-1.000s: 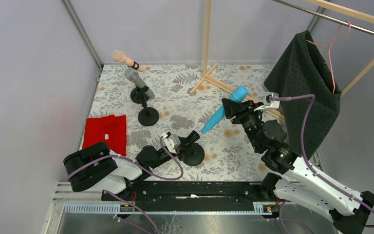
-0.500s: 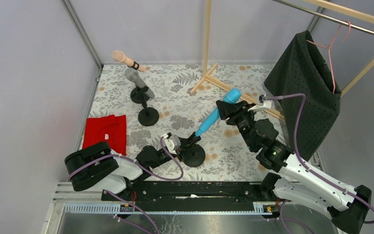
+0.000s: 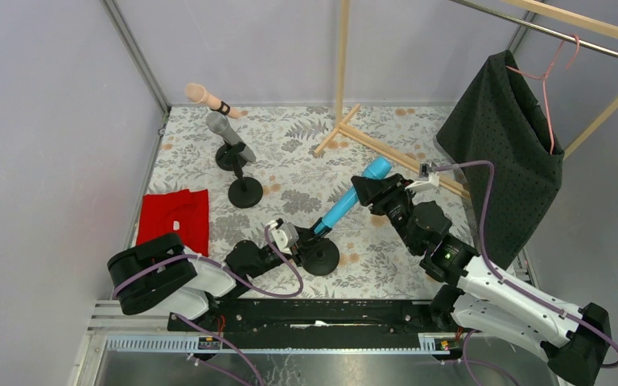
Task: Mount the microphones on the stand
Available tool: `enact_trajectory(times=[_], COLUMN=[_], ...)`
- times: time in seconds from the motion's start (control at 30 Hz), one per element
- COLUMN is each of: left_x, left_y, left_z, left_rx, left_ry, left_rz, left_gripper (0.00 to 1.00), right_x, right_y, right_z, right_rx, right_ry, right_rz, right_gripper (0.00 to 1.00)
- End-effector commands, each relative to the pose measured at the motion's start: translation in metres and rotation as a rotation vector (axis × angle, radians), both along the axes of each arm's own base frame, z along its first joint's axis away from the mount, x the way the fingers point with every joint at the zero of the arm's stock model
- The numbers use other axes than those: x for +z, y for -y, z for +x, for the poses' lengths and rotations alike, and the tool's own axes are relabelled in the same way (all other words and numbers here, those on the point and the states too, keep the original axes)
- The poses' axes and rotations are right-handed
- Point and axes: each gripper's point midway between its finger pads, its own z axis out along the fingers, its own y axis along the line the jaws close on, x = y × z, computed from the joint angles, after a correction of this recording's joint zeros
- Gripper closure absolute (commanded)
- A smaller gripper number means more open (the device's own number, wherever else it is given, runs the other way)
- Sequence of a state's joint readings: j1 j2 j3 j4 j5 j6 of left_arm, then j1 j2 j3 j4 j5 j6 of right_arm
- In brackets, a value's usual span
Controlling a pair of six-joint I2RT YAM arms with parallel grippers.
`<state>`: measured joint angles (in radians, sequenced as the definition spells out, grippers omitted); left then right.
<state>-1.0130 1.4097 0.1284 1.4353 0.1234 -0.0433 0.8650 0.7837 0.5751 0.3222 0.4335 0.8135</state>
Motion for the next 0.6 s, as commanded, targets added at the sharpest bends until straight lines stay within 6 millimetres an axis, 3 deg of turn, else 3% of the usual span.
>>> enact_trajectory(times=[0.0, 0.27, 0.57], left_x=[0.015, 0.007, 0.004], left_y=[0.005, 0.015, 0.014], left_z=[-0.004, -0.007, 0.0], left_rx=[-0.031, -0.084, -0.039], left_ry=[0.029, 0.03, 0.013], left_rz=[-0.049, 0.022, 0.029], left_gripper=[1.0, 1.0, 1.0], right_x=[-0.012, -0.024, -0.045], right_y=[-0.004, -0.019, -0.036], right_z=[0.0, -0.005, -0.02], right_rx=[0.003, 0.085, 0.201], right_ry=[-0.031, -0.041, -0.034], right_rz=[0.02, -0.017, -0.079], right_gripper=[1.0, 1.0, 1.0])
